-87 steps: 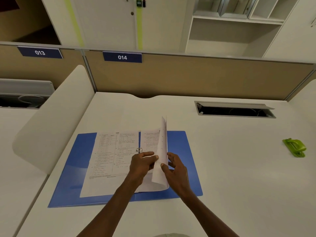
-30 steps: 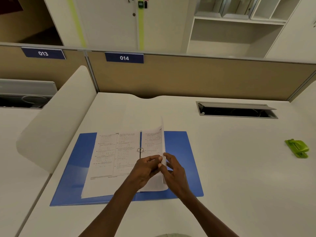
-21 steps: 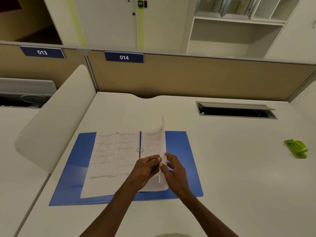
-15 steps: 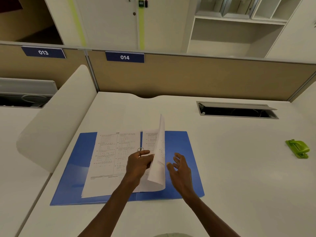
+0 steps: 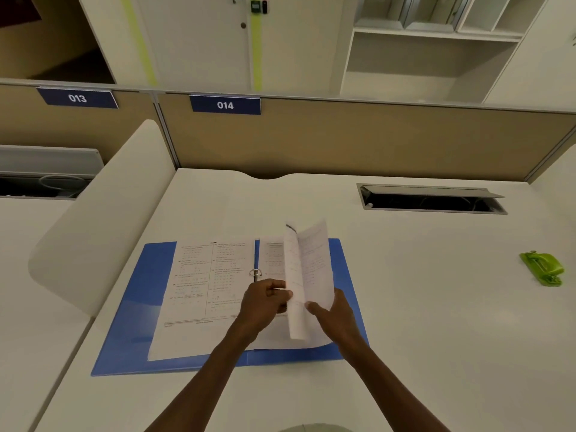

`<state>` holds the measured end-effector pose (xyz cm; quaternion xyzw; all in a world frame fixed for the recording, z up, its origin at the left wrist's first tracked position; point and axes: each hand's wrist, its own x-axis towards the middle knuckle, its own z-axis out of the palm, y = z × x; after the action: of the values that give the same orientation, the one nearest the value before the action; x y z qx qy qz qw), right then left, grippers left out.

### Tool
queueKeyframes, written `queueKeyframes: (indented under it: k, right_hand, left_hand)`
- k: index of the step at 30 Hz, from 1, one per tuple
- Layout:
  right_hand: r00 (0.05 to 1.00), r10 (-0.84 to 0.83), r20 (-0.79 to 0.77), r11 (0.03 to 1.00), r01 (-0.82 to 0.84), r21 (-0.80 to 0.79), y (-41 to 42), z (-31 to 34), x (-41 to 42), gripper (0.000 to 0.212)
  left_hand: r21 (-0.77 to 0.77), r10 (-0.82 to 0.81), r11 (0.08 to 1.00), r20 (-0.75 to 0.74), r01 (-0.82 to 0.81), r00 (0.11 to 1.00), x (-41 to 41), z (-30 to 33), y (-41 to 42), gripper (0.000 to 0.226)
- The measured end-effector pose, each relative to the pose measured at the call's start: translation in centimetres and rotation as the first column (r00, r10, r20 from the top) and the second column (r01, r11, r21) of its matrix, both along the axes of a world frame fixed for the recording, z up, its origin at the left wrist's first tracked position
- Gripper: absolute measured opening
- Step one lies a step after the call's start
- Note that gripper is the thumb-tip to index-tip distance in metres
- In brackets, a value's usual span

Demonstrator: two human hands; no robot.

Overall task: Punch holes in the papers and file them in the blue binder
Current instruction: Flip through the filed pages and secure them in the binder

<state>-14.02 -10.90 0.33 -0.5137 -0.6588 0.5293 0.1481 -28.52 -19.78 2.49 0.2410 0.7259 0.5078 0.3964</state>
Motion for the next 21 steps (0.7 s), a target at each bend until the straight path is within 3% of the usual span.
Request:
queueKeyframes:
  k: [3,5,8,11,15,21]
  right_hand:
    - [0.992,-0.077,0.1,0.991,0.065,0.116,1.0,-1.0,1.2,0.015]
    - [0.981,-0.113,0.16,0.981,0.085,0.174,1.7,-1.4,1.9,0.004]
    - [0.962,-0.151,0.229,0.975,0.107,0.195,2.5,-1.8,2.5,0.002]
    - [0.953,-0.158,0.257,0.98,0.119,0.162,2.6,-2.5,2.8,0.01]
    - [0.959,-0.154,0.238,0.985,0.13,0.112,2.7,-3.1,3.4,0.014]
    - [0.956,-0.105,0.276,0.994,0.089,0.068,3.3,-3.2,3.5,0.017]
  left_hand:
    - [-0.026,0.137,0.99,-0.023,-0.137,0.99,-1.3,0.4,-0.8,0.014]
    - [-0.021,0.212,0.976,-0.082,-0.215,0.974,-2.8,0.8,-1.9,0.016]
    - [0.038,0.294,0.956,-0.107,-0.291,0.95,-5.5,1.7,-4.5,0.005]
    - [0.079,0.42,0.907,-0.069,-0.414,0.905,-8.2,2.8,-7.8,0.022]
    - [0.076,0.54,0.841,-0.085,-0.535,0.837,-11.2,3.3,-12.3,0.03]
    - [-0.068,0.592,0.789,-0.177,-0.61,0.786,-13.3,0.3,-16.5,0.039]
